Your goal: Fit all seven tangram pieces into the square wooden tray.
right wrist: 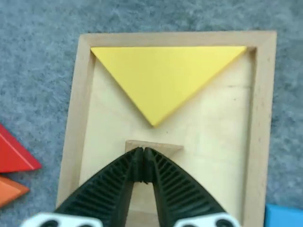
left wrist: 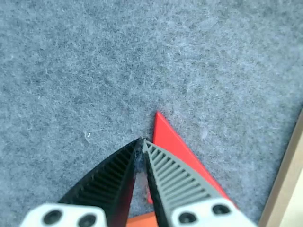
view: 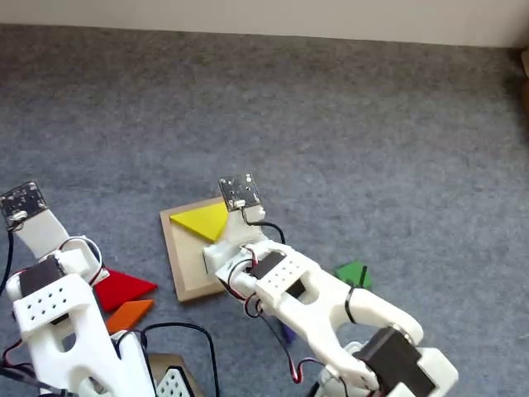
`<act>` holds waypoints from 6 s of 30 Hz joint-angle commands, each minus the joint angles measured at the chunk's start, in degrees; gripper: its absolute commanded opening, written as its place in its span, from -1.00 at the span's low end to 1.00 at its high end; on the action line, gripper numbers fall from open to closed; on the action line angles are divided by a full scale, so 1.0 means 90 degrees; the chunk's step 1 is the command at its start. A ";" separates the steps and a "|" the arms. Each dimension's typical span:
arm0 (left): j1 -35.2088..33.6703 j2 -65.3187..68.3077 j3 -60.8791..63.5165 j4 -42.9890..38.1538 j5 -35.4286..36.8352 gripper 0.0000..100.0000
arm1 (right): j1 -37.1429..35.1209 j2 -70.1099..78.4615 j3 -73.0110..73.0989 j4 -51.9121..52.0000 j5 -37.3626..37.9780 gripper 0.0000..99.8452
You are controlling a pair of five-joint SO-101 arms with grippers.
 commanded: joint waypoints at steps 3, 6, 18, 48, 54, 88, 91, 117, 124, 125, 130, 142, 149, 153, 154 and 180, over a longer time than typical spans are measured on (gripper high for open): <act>-0.0024 -0.0093 -0.0132 -0.0078 -0.0010 -0.99 | -0.0073 -0.0347 -0.0063 0.0259 0.0107 -0.94; -0.0024 -0.0093 -0.0132 -0.0078 -0.0010 -0.99 | -0.0073 -0.0405 -0.0093 0.0259 0.0068 -0.94; -0.0024 -0.0093 -0.0132 -0.0078 -0.0010 -0.99 | -0.0083 -0.0347 -0.0112 0.0249 -0.0527 -0.94; -0.0024 -0.0103 -0.0132 -0.0078 -0.0010 -0.99 | 0.0396 0.0083 -0.0571 0.0259 -0.0508 -0.94; -0.0024 -0.0093 -0.0132 -0.0078 -0.0010 -0.99 | 0.0493 -0.0513 -0.0601 0.1490 0.0361 -0.94; -0.0034 -0.0132 -0.0142 -0.0078 -0.0010 -0.99 | -0.0689 -0.0689 0.0493 0.0298 -0.0068 -0.94; -0.0034 -0.0132 -0.0132 -0.0078 -0.0010 -0.99 | -0.0640 -0.0493 0.0249 0.0327 -0.0059 -0.94; -0.0034 -0.0132 -0.0132 -0.0078 -0.0010 -0.99 | -0.0454 -0.1372 -0.0317 0.0640 -0.0020 -0.94; -0.0024 -0.0132 -0.0132 -0.0078 -0.0010 -0.99 | -0.1099 -0.1118 -0.0278 -0.0327 -0.0342 -0.94; -0.0024 -0.0132 -0.0132 -0.0078 -0.0010 -0.99 | -0.1187 -0.0913 -0.0278 -0.0425 -0.0342 -0.94; -0.0024 -0.0132 -0.0132 -0.0078 -0.0010 -0.99 | -0.1118 0.0259 -0.0347 -0.0405 -0.0342 -0.94; -0.0024 -0.0132 -0.0132 -0.0078 -0.0010 -0.99 | 0.0298 0.0132 -0.0357 0.0425 0.0410 -0.94; -0.0024 -0.0132 -0.0132 -0.0078 -0.0010 -0.99 | 0.0982 0.0112 -0.0669 0.0415 0.0977 -0.94; -0.0024 -0.0122 -0.0132 -0.0078 -0.0010 -0.99 | 0.1031 0.0044 -0.0718 0.0425 0.0977 -0.94; -0.0024 -0.0122 -0.0132 -0.0078 -0.0010 -0.99 | 0.1001 -0.0034 -0.0689 0.0425 0.0977 -0.94; -0.0024 -0.0122 -0.0132 -0.0078 -0.0010 -0.99 | 0.0620 0.0415 -0.0376 -0.1314 0.0967 -0.94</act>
